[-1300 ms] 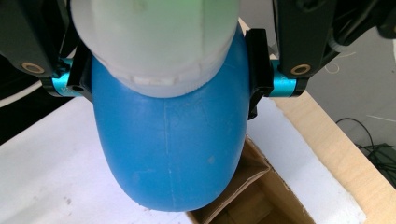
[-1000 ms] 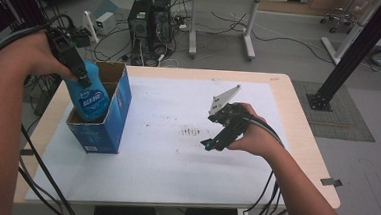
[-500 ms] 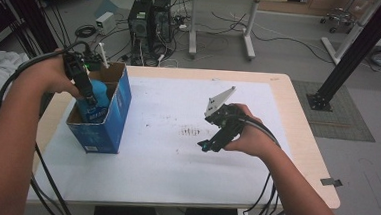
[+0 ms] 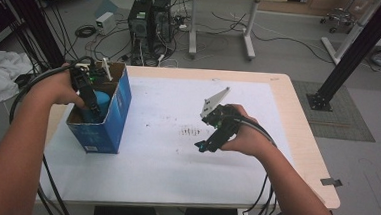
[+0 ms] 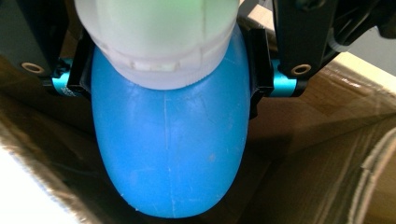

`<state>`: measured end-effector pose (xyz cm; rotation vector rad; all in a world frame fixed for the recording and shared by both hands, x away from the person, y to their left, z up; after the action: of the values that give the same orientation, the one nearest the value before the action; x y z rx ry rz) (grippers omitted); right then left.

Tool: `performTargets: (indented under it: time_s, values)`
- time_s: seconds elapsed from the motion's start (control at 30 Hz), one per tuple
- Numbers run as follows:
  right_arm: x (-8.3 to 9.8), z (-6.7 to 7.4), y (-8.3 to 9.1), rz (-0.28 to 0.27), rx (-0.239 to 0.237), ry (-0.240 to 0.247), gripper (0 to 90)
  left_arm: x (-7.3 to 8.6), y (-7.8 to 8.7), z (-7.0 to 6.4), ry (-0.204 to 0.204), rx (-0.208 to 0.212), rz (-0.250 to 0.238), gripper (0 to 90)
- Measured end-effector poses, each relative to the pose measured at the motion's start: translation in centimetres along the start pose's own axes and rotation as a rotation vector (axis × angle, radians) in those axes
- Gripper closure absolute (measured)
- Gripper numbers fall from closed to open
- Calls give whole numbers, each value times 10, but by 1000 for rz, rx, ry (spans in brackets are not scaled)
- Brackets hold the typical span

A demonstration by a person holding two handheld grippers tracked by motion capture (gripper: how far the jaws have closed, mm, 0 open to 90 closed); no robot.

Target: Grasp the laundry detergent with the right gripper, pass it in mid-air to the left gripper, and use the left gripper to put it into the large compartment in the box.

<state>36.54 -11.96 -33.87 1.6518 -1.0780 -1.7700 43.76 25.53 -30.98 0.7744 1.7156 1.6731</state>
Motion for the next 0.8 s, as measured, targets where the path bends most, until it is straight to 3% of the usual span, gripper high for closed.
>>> performTargets:
  time_s: [0.1,0.17,0.5,0.8]
  values:
    - [-1,0,-2,5,-1,7,132,1,-6,0,-6,1,5,381]
    - [-1,0,-3,6,-3,6,132,1,-6,0,-7,4,-20,380]
    - [-3,2,-5,9,5,8,132,1,-7,-1,-14,3,-7,376]
    - [-3,4,-3,16,11,3,132,0,-2,-3,-22,2,-22,318]
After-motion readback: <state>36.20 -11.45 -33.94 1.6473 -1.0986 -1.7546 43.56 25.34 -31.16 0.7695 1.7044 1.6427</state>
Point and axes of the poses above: each handheld gripper's, and its own axes: y roughly backward along the jaws, x roughly out of its underside, z roughly to its left, the point moved 2 cm from there along -y, roughly forward along the jaws
